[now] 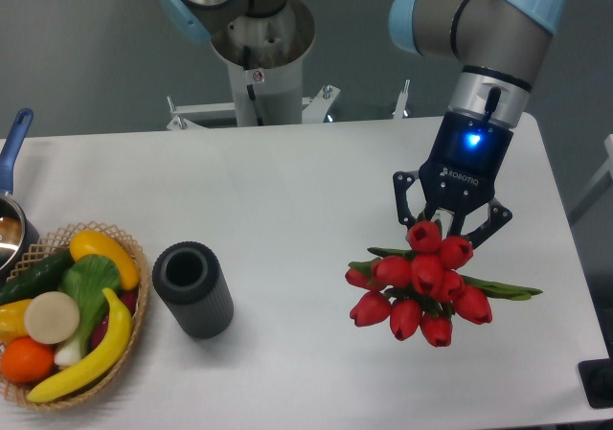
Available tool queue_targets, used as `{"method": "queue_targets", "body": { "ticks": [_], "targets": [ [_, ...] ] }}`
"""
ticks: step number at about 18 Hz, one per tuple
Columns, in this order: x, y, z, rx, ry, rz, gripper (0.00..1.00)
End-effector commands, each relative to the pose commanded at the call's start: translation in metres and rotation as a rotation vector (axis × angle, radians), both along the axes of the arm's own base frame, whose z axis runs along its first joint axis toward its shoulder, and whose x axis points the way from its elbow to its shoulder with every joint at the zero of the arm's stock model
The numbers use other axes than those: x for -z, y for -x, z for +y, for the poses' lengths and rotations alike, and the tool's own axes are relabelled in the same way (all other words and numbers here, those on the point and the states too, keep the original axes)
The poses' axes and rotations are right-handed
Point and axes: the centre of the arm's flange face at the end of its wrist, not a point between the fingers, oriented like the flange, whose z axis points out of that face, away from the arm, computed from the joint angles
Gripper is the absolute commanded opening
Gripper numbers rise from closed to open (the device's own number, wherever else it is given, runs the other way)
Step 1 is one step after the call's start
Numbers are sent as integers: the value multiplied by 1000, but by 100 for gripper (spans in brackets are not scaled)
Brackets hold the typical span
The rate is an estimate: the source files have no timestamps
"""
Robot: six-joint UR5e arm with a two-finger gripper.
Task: Insert the flowers into the vase
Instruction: 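Carry the red tulip bunch in the gripper toward the black vase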
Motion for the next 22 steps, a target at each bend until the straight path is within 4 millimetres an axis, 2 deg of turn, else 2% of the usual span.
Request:
{"method": "queue_targets", "body": {
  "ticks": [11, 13, 17, 20, 22],
  "targets": [
    [5, -6, 5, 12, -10, 25, 34],
    [4, -15, 15, 34, -10, 28, 35],
    [-6, -47, 49, 121, -55, 45, 34],
    [-9, -59, 60, 195, -136, 31, 34],
    [-8, -78, 77, 254, -164, 19, 34]
  ]
}}
